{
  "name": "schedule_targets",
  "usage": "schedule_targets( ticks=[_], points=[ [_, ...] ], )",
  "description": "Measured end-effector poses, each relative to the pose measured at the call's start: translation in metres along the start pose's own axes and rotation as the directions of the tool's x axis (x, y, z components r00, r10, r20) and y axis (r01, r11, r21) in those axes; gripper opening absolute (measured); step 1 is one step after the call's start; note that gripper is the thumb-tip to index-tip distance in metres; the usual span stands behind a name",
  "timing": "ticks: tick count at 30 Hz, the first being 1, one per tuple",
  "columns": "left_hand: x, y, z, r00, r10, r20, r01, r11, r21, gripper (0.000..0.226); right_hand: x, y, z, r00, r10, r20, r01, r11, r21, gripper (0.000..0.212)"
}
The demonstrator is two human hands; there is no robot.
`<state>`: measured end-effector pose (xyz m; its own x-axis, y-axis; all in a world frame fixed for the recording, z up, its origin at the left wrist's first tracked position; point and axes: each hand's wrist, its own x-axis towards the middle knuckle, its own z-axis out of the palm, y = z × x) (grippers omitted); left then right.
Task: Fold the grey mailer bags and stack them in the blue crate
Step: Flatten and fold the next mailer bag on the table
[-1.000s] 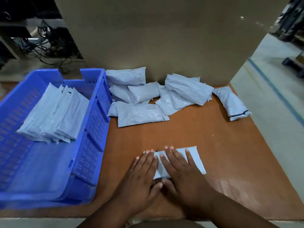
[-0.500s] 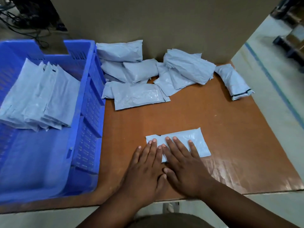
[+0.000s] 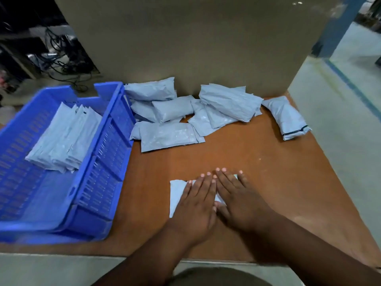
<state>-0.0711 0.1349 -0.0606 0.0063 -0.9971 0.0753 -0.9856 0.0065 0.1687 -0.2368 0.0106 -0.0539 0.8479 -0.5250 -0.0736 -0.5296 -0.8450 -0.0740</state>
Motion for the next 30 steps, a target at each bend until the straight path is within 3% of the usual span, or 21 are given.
schedule_targets(
  ticks=[5,11,15,21,25,30],
  points=[
    [0.001,0.009,0.010,0.999,-0.033,0.018,0.032,0.998,0.054,0.078,0.001,0.008,0.013,0.999,-0.038,-0.019,0.039,0.995,0.091,0.079],
    [0.002,0.003,0.009,0.997,-0.005,0.077,-0.003,0.994,0.109,0.079,0.000,0.012,0.007,0.996,-0.085,-0.008,0.085,0.992,0.092,0.081],
    [0.003,0.007,0.003,0.992,-0.061,0.109,0.049,0.992,0.114,0.082,-0.003,0.010,0.003,0.996,-0.085,-0.041,0.089,0.990,0.109,0.080],
    [-0.003,0.039,-0.004,0.999,-0.030,0.031,0.028,0.998,0.052,0.094,-0.023,0.012,0.002,0.990,-0.112,-0.086,0.116,0.992,0.047,0.083],
    [-0.013,0.027,0.008,1.000,-0.005,0.014,0.004,0.995,0.102,0.091,-0.025,0.018,0.013,0.991,-0.135,-0.020,0.135,0.990,0.034,0.086],
    [-0.037,-0.001,0.007,0.992,-0.126,-0.006,0.127,0.989,0.075,0.097,-0.030,0.019,0.008,0.993,-0.116,-0.006,0.116,0.992,0.038,0.088]
  ],
)
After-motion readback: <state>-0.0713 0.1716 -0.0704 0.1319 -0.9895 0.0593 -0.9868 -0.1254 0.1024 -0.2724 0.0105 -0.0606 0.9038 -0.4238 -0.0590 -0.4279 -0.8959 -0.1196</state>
